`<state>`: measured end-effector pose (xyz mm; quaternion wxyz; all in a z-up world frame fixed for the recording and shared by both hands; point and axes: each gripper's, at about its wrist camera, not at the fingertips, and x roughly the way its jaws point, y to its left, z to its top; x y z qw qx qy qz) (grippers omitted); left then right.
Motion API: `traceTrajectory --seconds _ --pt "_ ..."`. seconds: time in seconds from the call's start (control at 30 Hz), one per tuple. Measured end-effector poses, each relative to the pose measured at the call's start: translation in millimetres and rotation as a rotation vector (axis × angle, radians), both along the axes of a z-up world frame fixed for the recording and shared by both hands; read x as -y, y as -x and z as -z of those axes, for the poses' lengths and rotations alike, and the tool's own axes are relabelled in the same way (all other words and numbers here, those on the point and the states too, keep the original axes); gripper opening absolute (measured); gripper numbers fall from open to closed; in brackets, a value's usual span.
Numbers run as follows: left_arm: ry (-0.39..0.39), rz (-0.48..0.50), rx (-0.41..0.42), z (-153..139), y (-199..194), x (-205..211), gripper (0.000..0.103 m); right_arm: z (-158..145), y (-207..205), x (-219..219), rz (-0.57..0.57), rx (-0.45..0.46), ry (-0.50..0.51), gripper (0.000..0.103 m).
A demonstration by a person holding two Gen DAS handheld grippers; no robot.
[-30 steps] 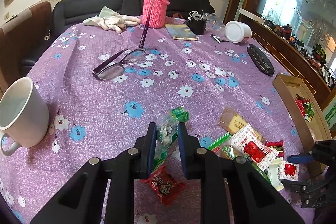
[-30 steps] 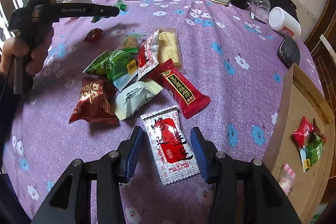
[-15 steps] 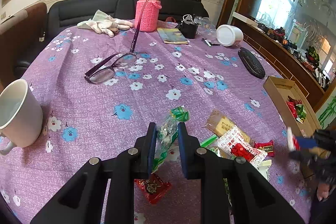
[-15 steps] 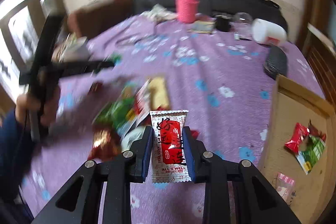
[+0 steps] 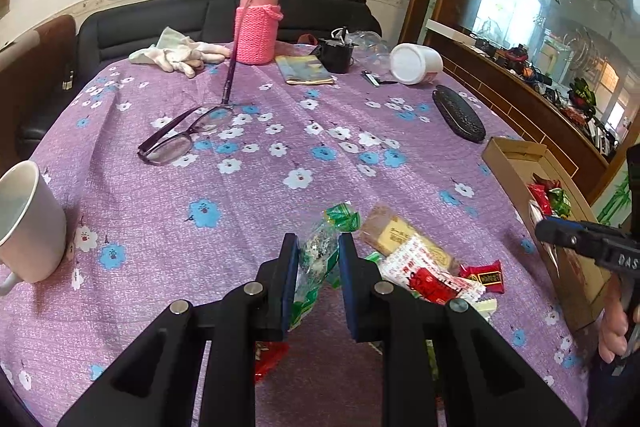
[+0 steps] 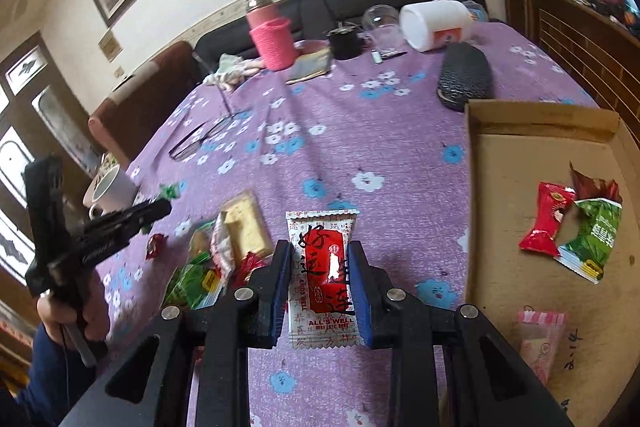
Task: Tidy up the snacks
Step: 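Lift both held snacks and carry them over the cardboard tray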
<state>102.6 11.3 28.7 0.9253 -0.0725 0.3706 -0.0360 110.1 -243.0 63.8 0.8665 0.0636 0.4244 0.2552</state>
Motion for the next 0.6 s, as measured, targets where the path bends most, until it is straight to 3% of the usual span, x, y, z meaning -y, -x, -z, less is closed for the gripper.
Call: traceTrajectory --seconds 0.37,0.6 --pt "-0.005 0.045 0.009 -1 4 21 0.019 5 -5 3 0.021 -0.024 -0.003 0.03" --pt "-0.017 0.062 0.001 2 4 30 0.019 17 -1 -22 -0.009 -0.015 0.14 0.03"
